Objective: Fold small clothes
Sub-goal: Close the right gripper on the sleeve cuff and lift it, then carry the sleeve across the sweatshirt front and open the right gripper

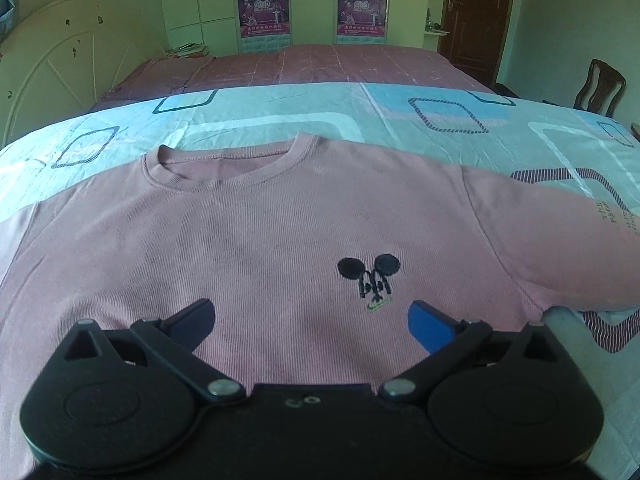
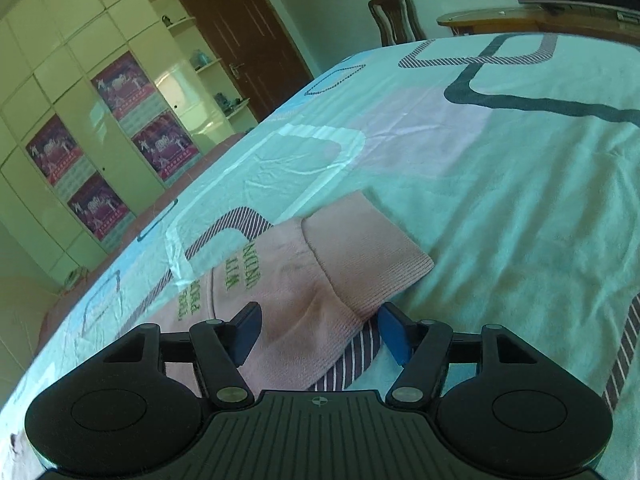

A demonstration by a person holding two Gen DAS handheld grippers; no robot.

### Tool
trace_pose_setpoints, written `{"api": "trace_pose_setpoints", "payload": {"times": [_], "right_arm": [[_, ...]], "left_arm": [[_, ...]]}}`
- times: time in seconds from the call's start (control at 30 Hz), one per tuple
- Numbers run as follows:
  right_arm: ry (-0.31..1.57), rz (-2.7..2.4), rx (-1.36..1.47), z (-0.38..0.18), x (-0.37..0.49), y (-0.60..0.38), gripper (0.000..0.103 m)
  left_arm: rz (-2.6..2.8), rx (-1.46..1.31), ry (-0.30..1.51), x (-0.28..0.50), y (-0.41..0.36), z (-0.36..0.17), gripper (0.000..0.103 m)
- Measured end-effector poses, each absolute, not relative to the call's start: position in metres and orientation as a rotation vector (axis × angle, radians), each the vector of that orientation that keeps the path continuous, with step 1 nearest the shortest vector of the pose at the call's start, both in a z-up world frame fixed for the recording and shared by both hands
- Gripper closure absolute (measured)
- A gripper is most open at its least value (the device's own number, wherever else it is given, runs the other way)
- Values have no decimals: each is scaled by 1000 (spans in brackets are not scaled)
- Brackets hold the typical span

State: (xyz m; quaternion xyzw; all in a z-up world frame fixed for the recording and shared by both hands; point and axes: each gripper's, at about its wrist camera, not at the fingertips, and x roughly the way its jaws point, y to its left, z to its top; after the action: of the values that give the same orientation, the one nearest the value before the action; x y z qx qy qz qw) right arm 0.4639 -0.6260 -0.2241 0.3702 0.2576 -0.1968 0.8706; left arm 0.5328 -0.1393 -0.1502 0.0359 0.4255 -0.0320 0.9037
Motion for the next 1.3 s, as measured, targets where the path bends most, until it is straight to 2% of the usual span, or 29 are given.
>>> {"api": "trace_pose_setpoints", "payload": {"times": [0.03, 0.07, 0.1, 0.23, 0.4, 0.77, 1.1, 1.13, 1.17, 1.2, 1.3], "right_arm": [[538, -421, 780, -225, 467, -630, 58], [545, -437, 774, -226, 469, -632, 82], [555, -447, 766, -226, 470, -634, 91], [596, -455, 628, -214, 479, -622, 92], [580, -349, 472, -180, 493, -572, 92], [618, 23, 266, -133, 536, -362, 92], [702, 346, 46, -154, 542, -144, 93], [707, 373, 28, -156, 540, -127, 94], [715, 403, 13, -163, 542, -113, 100], [727, 434, 3, -168, 541, -98, 102], [758, 453, -26, -183, 544, -69, 102]], "left_arm": [[-65, 77, 882, 534, -140, -151, 1], [-68, 74, 888, 535, -139, -151, 1], [-87, 59, 896, 535, -136, -151, 1], [-42, 83, 913, 537, -122, -152, 1], [-30, 61, 910, 535, -86, -151, 7], [-50, 8, 870, 521, 5, -148, 6], [-81, -98, 869, 500, 98, -147, 9], [-75, -100, 869, 498, 104, -147, 9], [-69, -103, 868, 496, 109, -146, 9], [-65, -111, 870, 494, 113, -146, 9], [-62, -135, 877, 495, 125, -147, 9]]}}
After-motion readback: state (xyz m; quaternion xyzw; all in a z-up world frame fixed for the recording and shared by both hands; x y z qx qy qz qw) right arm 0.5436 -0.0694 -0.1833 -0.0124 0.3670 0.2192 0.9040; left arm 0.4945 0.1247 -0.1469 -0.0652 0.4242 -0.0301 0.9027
